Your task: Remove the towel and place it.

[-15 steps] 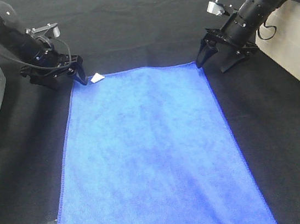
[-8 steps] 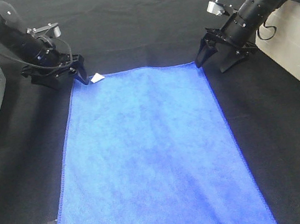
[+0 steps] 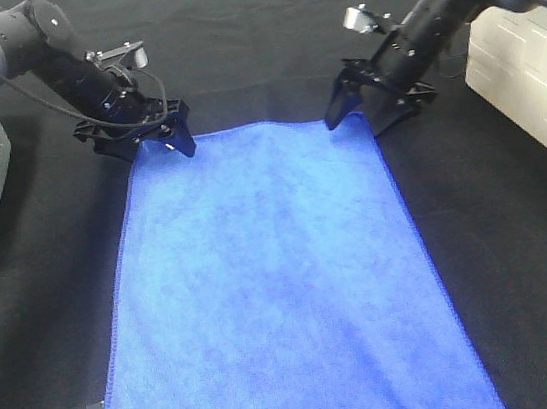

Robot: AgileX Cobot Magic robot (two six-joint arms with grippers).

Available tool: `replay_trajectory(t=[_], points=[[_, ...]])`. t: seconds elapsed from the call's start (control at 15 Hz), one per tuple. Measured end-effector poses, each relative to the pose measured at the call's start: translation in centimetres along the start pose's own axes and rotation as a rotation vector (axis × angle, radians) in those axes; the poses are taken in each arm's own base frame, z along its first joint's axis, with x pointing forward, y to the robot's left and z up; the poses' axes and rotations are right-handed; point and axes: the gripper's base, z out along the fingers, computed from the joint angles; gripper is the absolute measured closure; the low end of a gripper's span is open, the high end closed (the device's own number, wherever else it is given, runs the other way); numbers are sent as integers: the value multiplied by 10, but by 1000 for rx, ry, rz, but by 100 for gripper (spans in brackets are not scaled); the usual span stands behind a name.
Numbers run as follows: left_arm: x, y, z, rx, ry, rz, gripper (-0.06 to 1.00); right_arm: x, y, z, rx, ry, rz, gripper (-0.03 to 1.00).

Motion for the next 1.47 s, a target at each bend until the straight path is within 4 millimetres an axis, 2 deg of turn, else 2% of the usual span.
replay_trajectory(t=[0.2, 0.33, 0.47, 0.67, 0.73, 0.87, 1.07, 1.47], points=[[1, -14, 4, 12, 8, 21, 18, -1, 20, 14, -4, -9, -36, 19], [2, -20, 6, 18, 11, 30, 19, -2, 23, 16, -1, -16, -43, 20], [2, -23, 7, 20, 10, 31, 23, -2, 23, 17, 18, -14, -54, 24], [3, -23, 10, 20, 8, 30, 40, -2, 20, 18, 85, -12, -79, 42], [3, -23, 11, 20, 8, 29, 53, -2, 19, 18, 95, -17, -80, 51], [4, -24, 14, 20, 11, 31, 72, -4, 16, 19, 119, -39, -89, 71], [4, -26, 16, 19, 13, 35, 90, -6, 13, 22, 134, -67, -90, 93], [3, -24, 13, -8, 4, 55, 93, -7, 15, 18, 137, -72, -92, 96]])
